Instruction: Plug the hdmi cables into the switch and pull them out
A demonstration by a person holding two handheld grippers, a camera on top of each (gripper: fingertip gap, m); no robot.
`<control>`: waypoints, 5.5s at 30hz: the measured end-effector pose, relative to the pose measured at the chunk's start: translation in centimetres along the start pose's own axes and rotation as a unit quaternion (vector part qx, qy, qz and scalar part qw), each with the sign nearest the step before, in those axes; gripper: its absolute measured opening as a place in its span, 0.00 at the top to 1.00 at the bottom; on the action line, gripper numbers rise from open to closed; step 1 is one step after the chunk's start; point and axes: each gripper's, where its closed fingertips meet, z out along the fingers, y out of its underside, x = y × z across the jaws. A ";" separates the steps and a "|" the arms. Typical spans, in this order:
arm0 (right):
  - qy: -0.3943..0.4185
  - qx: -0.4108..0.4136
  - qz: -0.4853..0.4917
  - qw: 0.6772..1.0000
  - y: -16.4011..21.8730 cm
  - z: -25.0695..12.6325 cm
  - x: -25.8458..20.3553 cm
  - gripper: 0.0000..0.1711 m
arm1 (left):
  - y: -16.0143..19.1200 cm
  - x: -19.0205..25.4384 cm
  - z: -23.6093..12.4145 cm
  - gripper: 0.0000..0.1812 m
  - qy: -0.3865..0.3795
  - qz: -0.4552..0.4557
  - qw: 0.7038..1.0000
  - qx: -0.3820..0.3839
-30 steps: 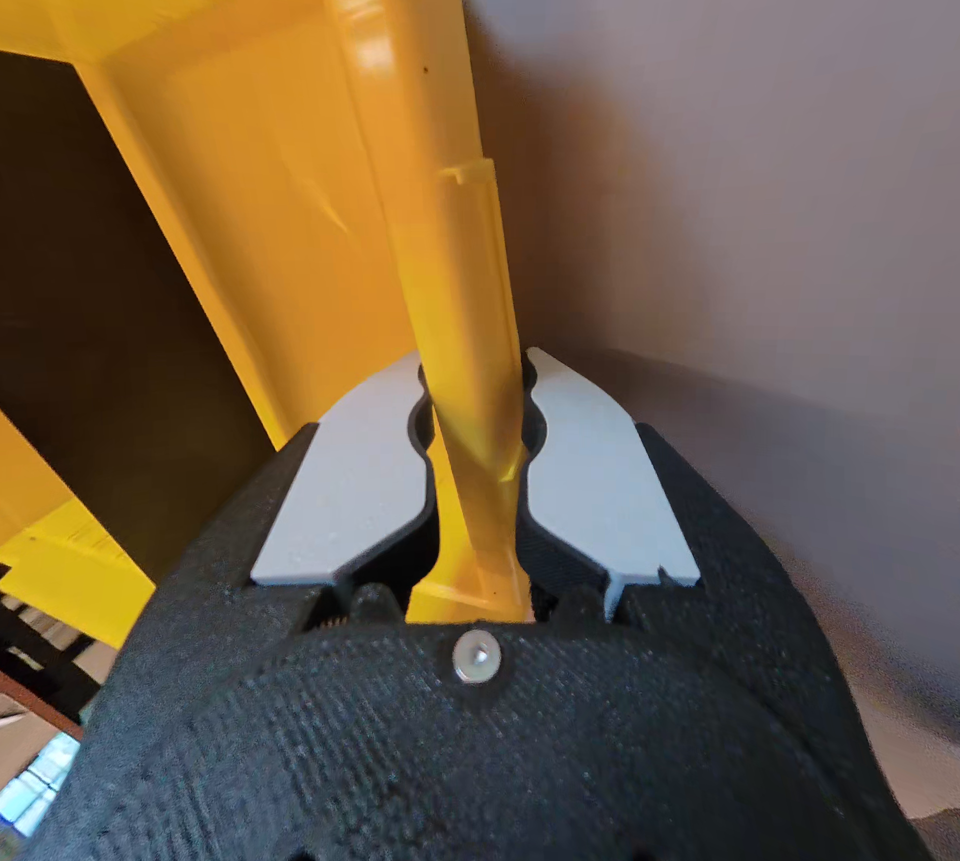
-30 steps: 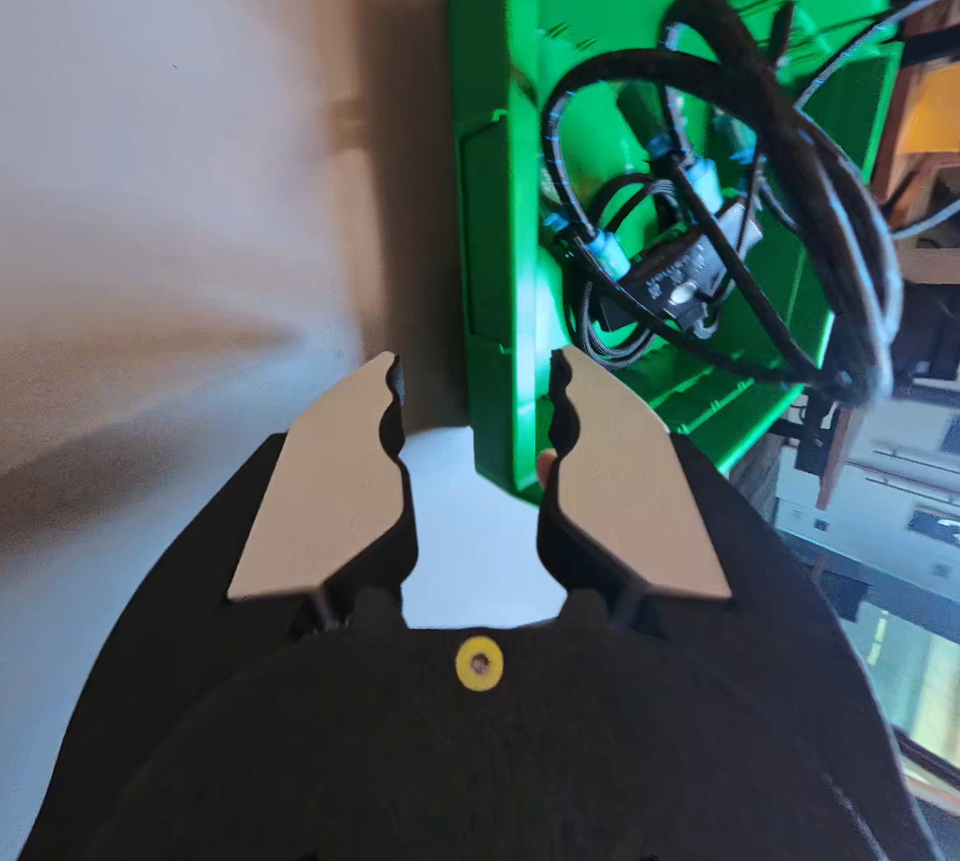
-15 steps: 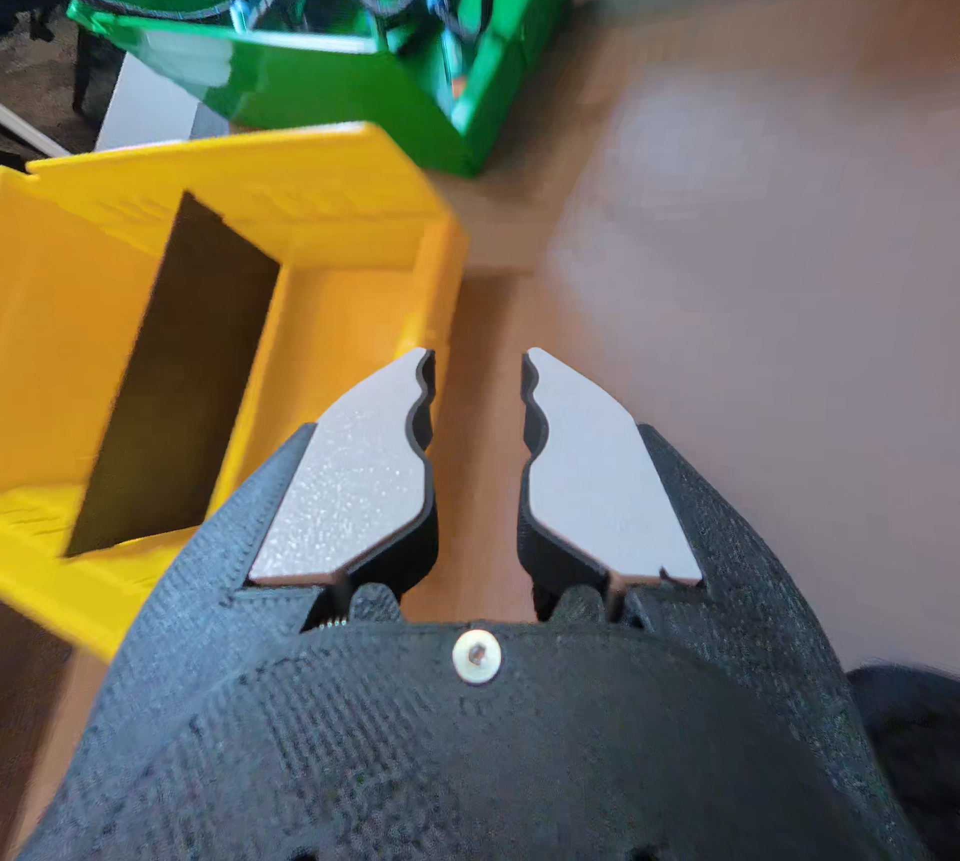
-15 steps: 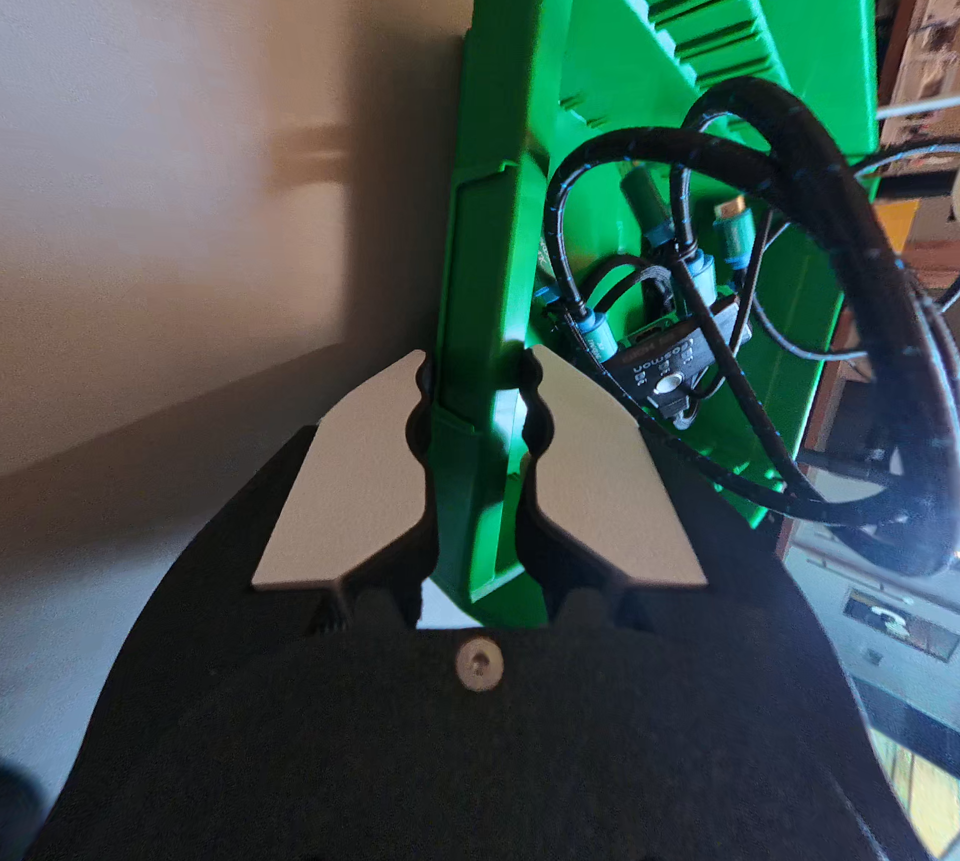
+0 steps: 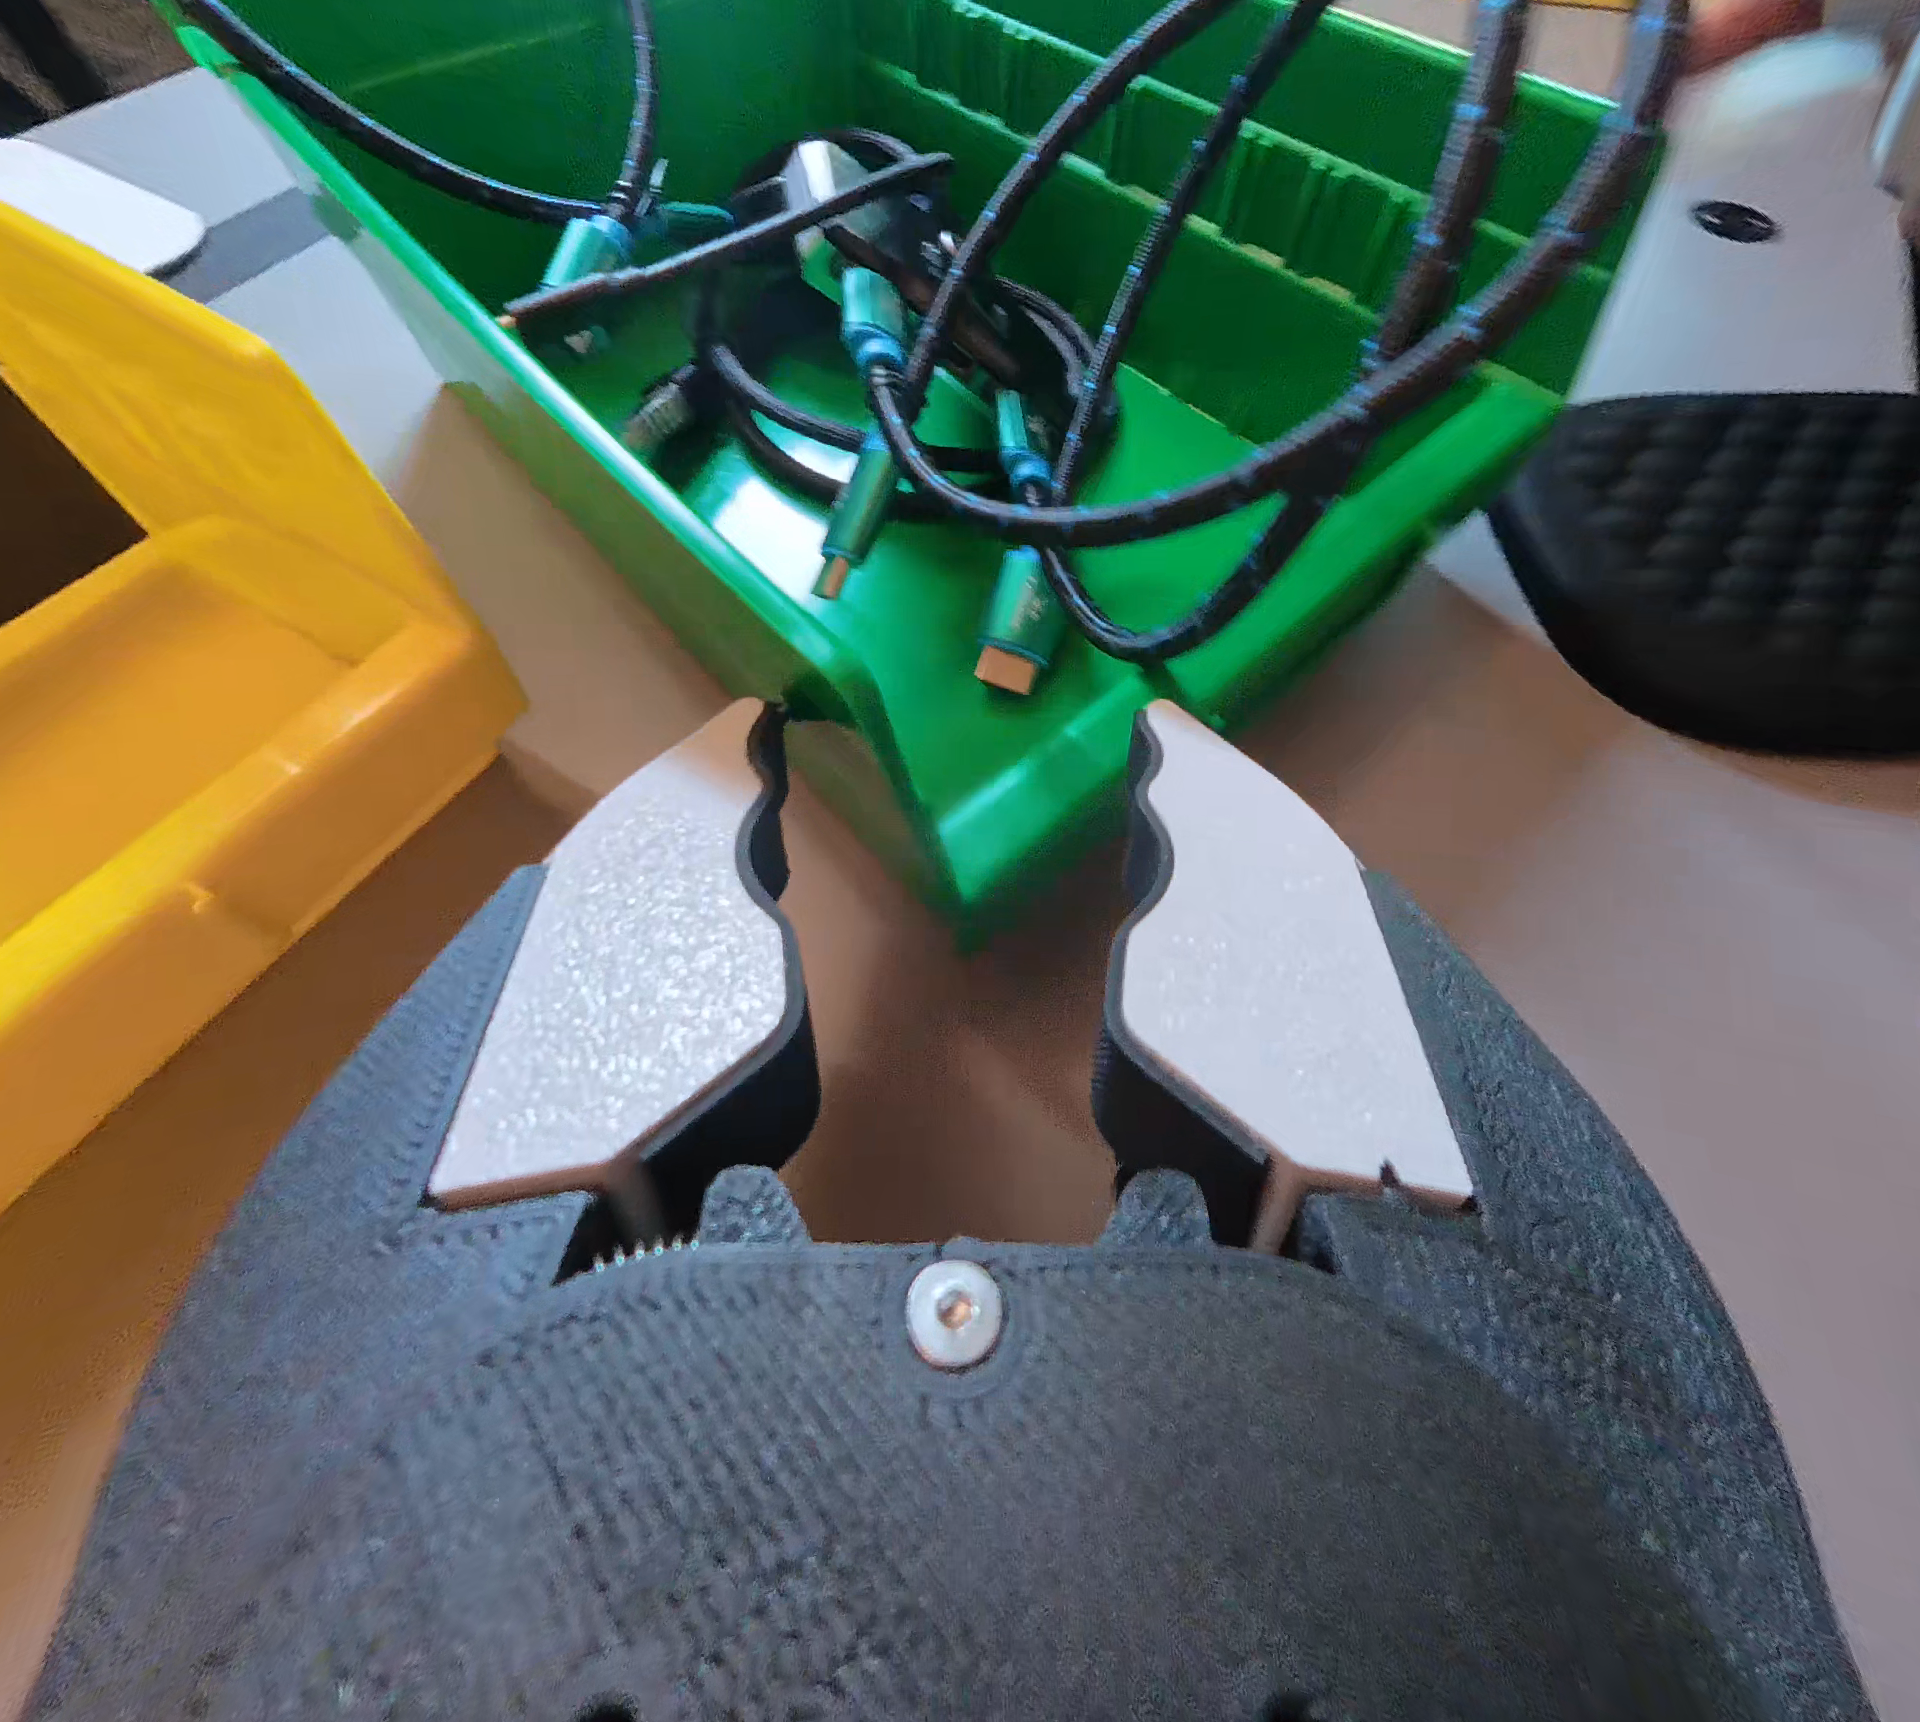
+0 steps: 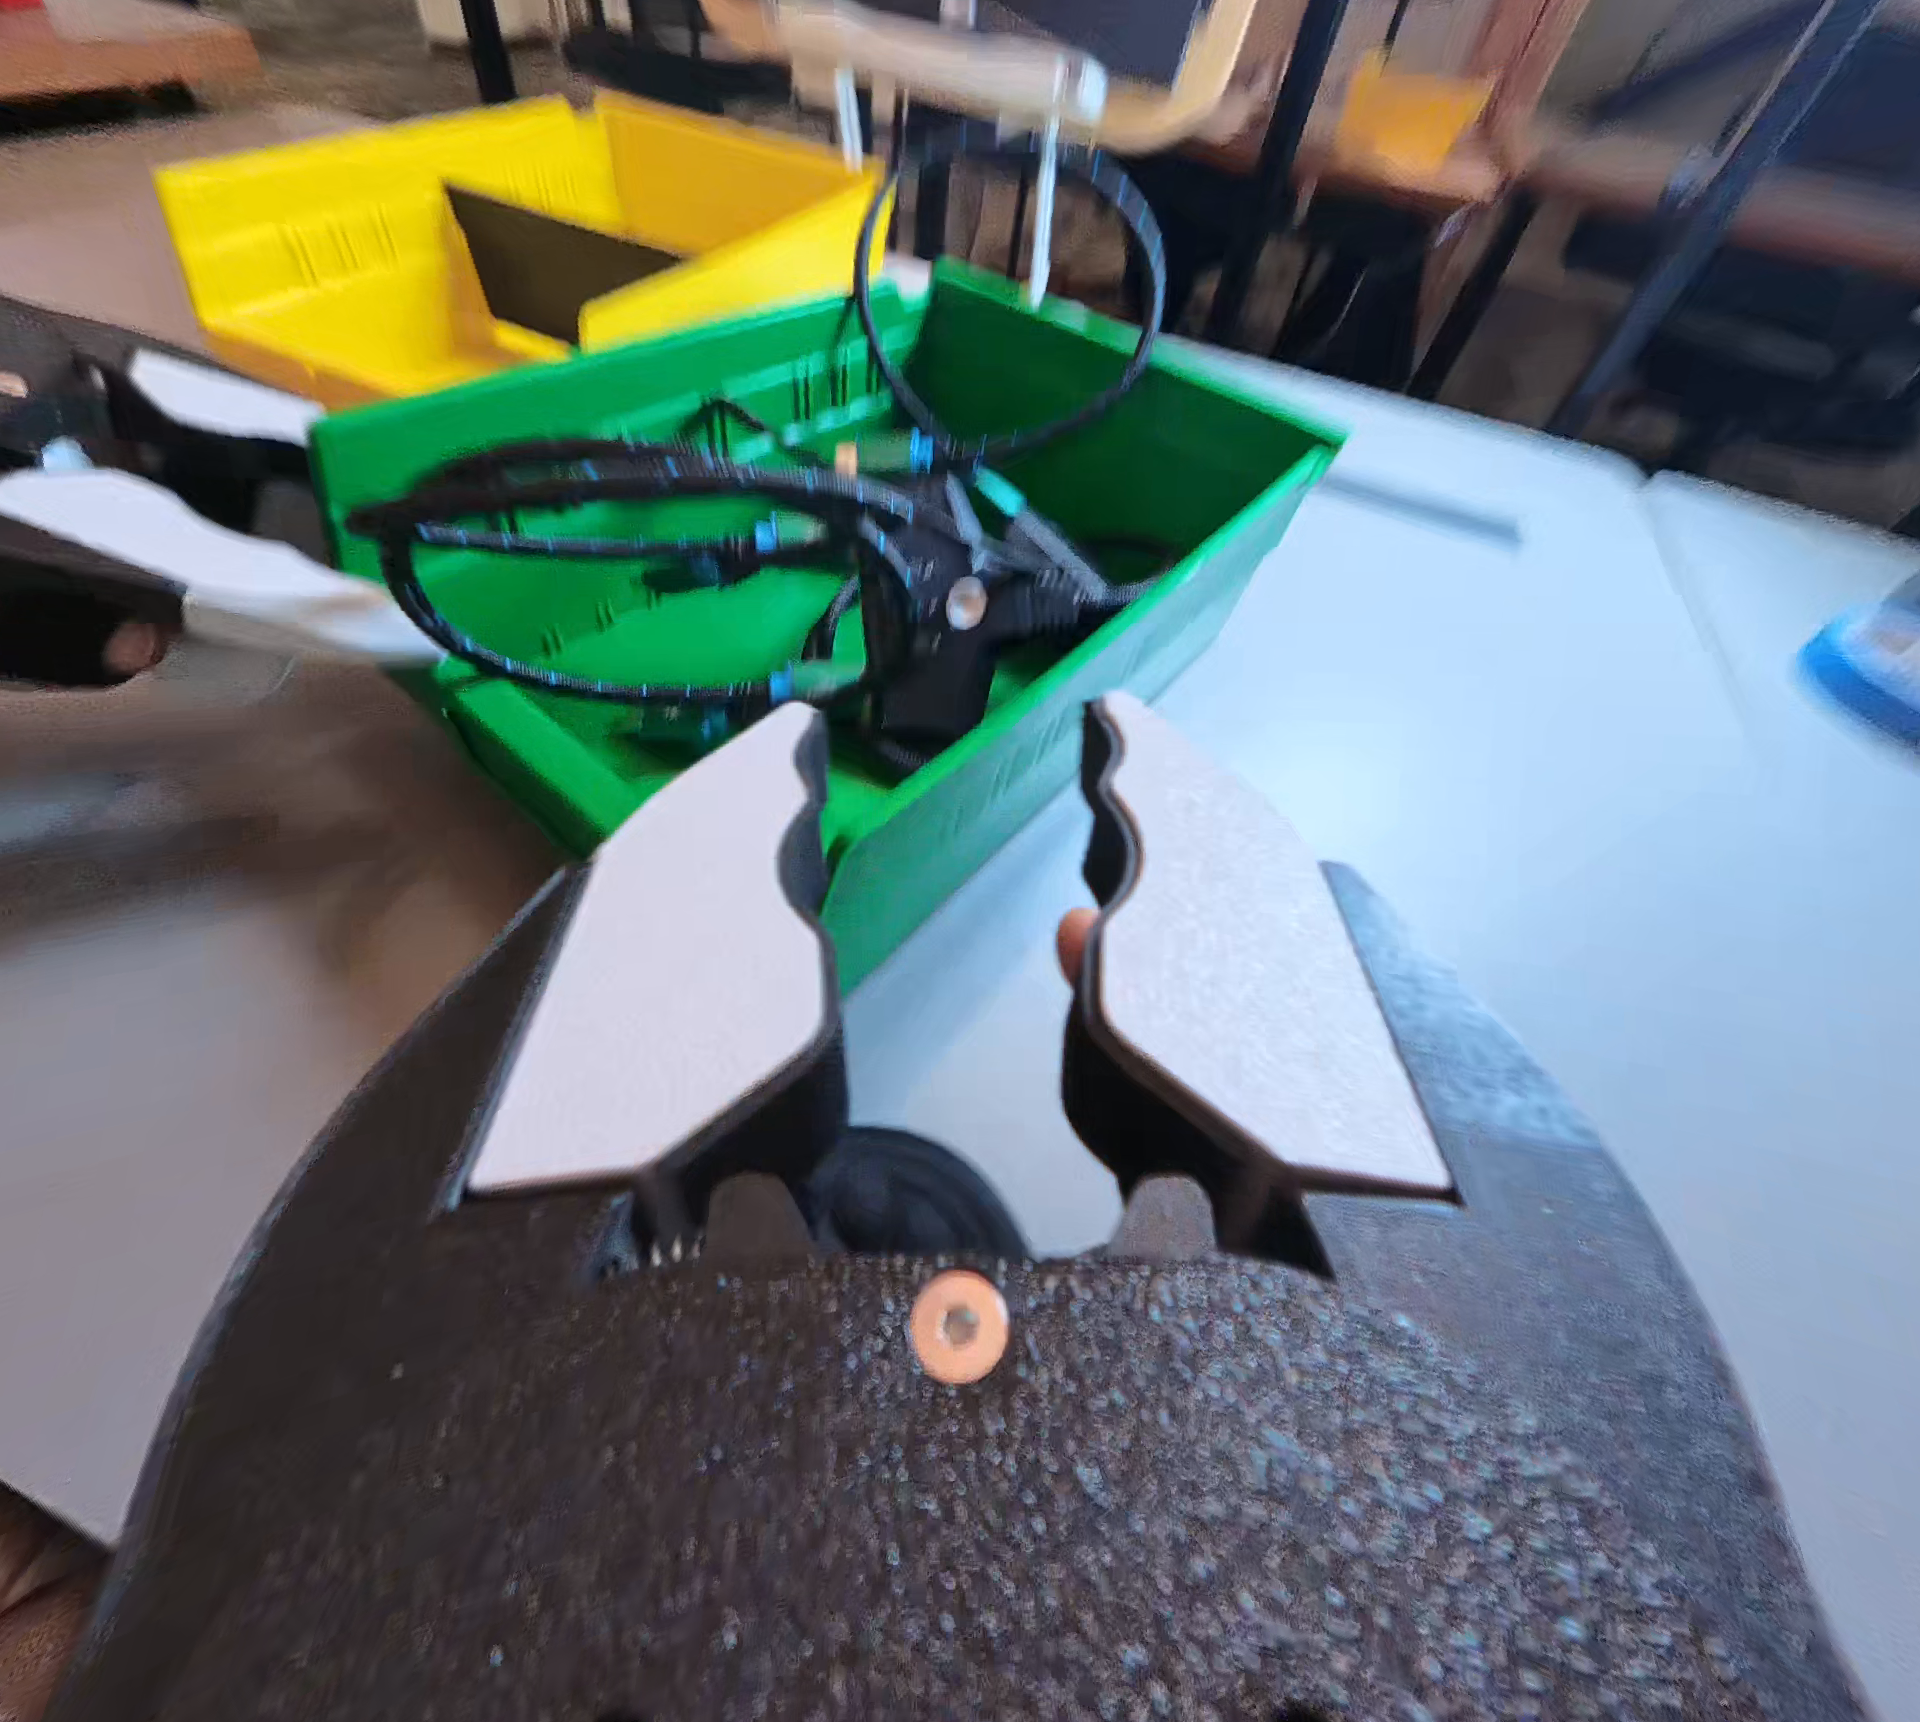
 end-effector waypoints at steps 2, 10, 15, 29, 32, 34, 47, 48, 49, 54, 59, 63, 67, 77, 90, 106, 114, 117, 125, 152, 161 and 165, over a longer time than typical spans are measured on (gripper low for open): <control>-0.014 -0.061 0.013 0.998 2.7 2.3 -0.7 0.67 | -0.3 -1.1 1.1 0.68 -0.028 -0.004 1.000 0.004; 0.042 -0.099 0.015 0.994 4.3 6.1 1.3 0.77 | -1.2 -2.4 3.2 0.76 -0.044 -0.052 0.997 0.024; 0.097 -0.074 0.029 0.992 3.9 4.0 3.2 0.88 | -1.3 0.3 3.2 0.78 -0.003 -0.004 1.000 0.020; 0.075 0.091 -0.040 0.992 -11.2 1.7 -0.5 0.92 | -9.9 -0.6 -7.4 0.77 -0.108 0.100 0.984 0.104; 0.011 0.107 -0.045 0.993 -14.8 4.5 -4.5 0.91 | -10.5 -3.4 -12.5 0.77 -0.158 0.094 0.977 0.110; -0.033 0.110 -0.050 0.992 -16.8 6.7 -7.9 0.91 | -10.0 -5.5 -16.0 0.77 -0.186 0.076 0.974 0.108; -0.251 0.015 0.010 0.968 -15.6 21.6 -30.8 0.90 | 2.7 -17.3 -34.0 0.84 -0.357 -0.016 0.934 -0.007; -0.255 0.033 0.014 0.966 -15.4 22.2 -31.8 0.90 | 4.8 -18.0 -34.0 0.85 -0.359 -0.032 0.932 -0.022; -0.252 0.037 -0.009 0.967 -15.4 22.3 -32.6 0.90 | 6.6 -18.4 -33.9 0.84 -0.354 -0.047 0.933 -0.033; -0.242 0.019 -0.049 0.969 -14.9 23.0 -34.4 0.88 | 8.8 -19.7 -34.4 0.87 -0.352 -0.089 0.932 0.010; -0.251 0.006 -0.046 0.967 -13.5 24.1 -35.5 0.87 | 9.6 -20.5 -35.1 0.87 -0.363 -0.089 0.927 0.002; -0.258 -0.069 -0.079 0.960 -9.1 26.1 -36.1 0.82 | 12.8 -22.2 -33.6 0.86 -0.373 -0.117 0.920 -0.023; -0.238 -0.087 -0.214 0.943 -6.1 26.1 -34.4 0.85 | 13.3 -23.8 -31.7 0.86 -0.395 -0.110 0.912 -0.021; -0.285 -0.192 -0.438 0.831 -3.4 24.2 -23.4 0.68 | 5.1 -20.2 -31.2 0.78 -0.333 0.070 0.939 -0.054; -0.282 -0.237 -0.488 0.791 3.1 22.9 -19.0 0.82 | 3.0 -9.8 -22.2 0.83 -0.128 0.279 0.930 -0.202; -0.179 -0.273 -0.461 0.825 7.4 12.3 -3.5 0.82 | 12.1 -20.3 -20.9 0.70 -0.229 0.310 0.829 -0.406; -0.117 -0.307 -0.465 0.822 6.9 16.1 1.9 0.82 | 13.4 -22.4 -17.9 0.83 -0.169 0.304 0.855 -0.385; -0.093 -0.322 -0.457 0.824 7.2 18.0 4.0 0.82 | 12.8 -23.4 -16.8 0.83 -0.174 0.296 0.865 -0.365; -0.104 -0.245 -0.366 0.891 2.6 17.9 3.0 0.75 | 11.5 -28.1 -17.0 0.70 -0.290 0.246 0.866 -0.323; -0.113 0.042 -0.126 0.985 -13.6 17.1 1.3 0.87 | -3.8 -35.1 -23.1 0.76 -0.232 0.148 0.922 -0.274; -0.140 0.049 -0.094 0.985 -13.8 18.6 1.3 0.88 | 3.4 -40.1 -19.9 0.71 -0.193 -0.035 0.918 -0.345; -0.147 0.050 -0.110 0.982 -13.7 19.0 0.9 0.88 | 6.7 -41.4 -17.6 0.64 -0.151 -0.214 0.920 -0.292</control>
